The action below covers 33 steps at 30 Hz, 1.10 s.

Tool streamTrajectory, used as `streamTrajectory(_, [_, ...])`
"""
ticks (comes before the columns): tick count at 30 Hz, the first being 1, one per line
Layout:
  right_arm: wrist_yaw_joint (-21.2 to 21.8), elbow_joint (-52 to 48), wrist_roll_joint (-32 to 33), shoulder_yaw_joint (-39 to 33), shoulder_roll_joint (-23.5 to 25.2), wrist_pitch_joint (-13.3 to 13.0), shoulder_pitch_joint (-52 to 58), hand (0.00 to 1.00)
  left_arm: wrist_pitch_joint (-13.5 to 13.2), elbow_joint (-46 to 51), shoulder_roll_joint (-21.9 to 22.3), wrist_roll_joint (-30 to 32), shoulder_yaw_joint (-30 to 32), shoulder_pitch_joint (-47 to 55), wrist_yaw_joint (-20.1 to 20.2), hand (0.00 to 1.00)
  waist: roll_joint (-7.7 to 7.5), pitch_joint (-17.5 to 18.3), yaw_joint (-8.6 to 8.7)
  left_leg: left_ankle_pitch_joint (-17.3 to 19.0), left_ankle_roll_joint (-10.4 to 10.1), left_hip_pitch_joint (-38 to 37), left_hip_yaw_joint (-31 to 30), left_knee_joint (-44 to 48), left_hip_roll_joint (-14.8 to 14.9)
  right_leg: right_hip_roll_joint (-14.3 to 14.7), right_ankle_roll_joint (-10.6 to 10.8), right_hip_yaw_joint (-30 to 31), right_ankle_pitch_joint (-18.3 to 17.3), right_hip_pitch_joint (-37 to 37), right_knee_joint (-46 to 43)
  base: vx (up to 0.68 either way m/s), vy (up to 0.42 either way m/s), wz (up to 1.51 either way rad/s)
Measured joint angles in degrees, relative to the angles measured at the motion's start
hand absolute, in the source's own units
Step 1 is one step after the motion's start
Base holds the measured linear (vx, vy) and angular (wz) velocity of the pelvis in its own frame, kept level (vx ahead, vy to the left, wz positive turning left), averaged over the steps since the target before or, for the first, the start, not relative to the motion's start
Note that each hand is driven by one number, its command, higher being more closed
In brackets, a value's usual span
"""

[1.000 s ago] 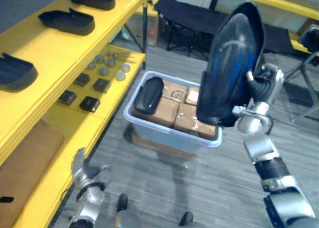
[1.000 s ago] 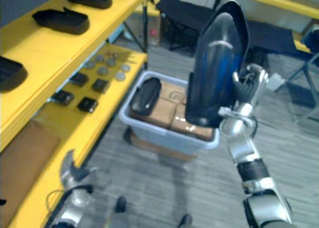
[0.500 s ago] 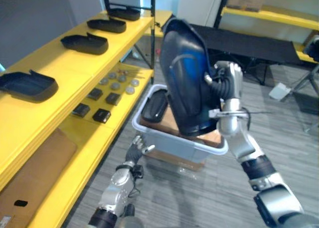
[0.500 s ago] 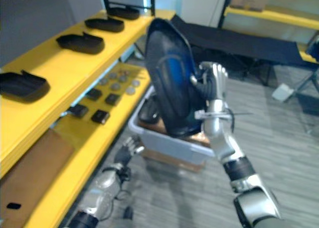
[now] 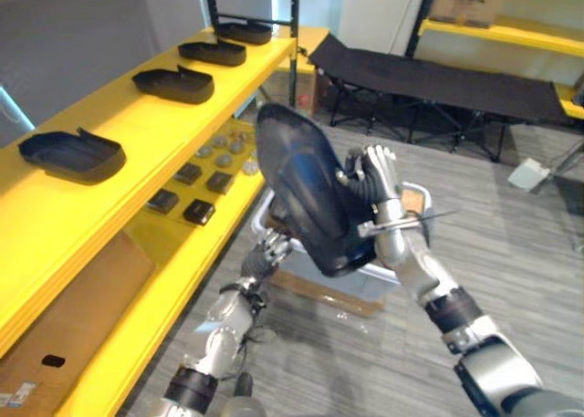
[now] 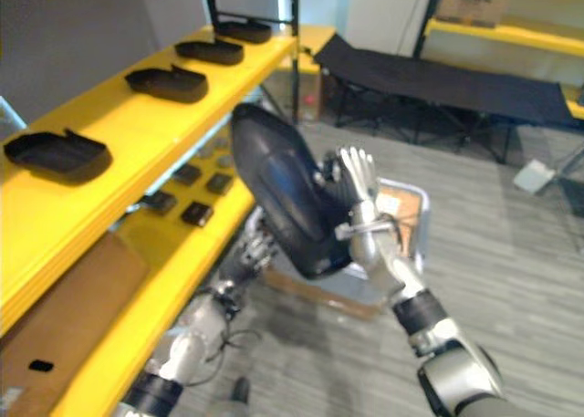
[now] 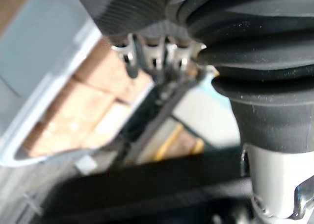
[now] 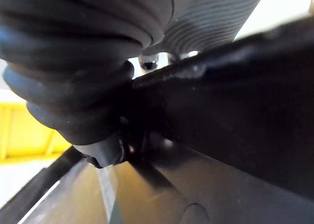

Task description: Walk over and take plastic housings, then place them on the shelf

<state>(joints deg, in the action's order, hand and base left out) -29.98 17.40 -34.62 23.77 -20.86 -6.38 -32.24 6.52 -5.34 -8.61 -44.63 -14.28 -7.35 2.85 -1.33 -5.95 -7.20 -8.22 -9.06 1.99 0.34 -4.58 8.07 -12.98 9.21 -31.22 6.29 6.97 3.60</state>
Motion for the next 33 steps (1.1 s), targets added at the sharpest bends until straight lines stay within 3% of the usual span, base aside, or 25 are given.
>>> streamTrajectory(7, [-0.2, 3.5, -0.2, 2.7, 2.1, -1.7, 0.8, 1.00, 0.0, 2.9, 0.0, 0.0, 0.1, -1.7, 0.0, 0.00, 0.01, 0.0, -0.01, 0.0, 0.0, 0.0, 0.0, 0.0, 0.0, 0.0, -0.1, -0.1, -0.1, 0.0, 0.0, -0.01, 0.003, 0.00])
streamTrajectory(14, [-2.2, 6.6, 0.1, 3.2, 4.1, -1.6, 1.1, 1.00, 0.1, 2.9, -0.4, 0.8, -0.2, -1.7, -0.7, 0.00, 0.00, 0.0, -0.45, 0.0, 0.0, 0.1, -0.4, 0.0, 0.1, 0.1, -0.5, -0.3, -0.3, 0.1, 0.0, 0.00, 0.002, 0.00])
streamTrajectory(20, [-5.3, 8.5, 2.0, 4.7, 5.9, 0.1, 1.1, 1.00, 0.5, 2.3, -0.6, 5.4, -0.8, -2.4, -2.5, 0.00, -0.24, 0.1, -1.50, 0.0, -0.1, 0.6, -1.1, 0.0, 0.1, 0.3, -0.1, -0.9, -0.1, 0.2, 0.1, 0.00, 0.001, 0.04])
streamTrajectory(26, [-6.7, 8.6, 2.4, 5.2, 7.5, 2.1, 1.1, 1.00, 0.7, 1.8, -2.3, 9.2, -2.3, -2.8, -2.8, 0.00, -1.91, 1.2, -1.67, -0.2, -0.1, 1.1, -1.6, 0.0, 0.1, 0.5, 0.0, -1.6, 0.0, 0.5, 0.9, 0.00, -0.001, 0.04])
streamTrajectory(33, [-9.2, 8.7, 2.4, 5.6, 8.1, 2.9, 1.1, 1.00, 0.6, 1.7, -2.1, 10.8, -2.7, -2.8, -5.0, 0.00, -1.94, 1.2, -1.65, -0.1, -0.1, 0.9, -2.0, 0.0, 0.1, 0.6, 0.0, -1.8, 0.0, 0.9, 0.9, -0.01, 0.003, 0.01])
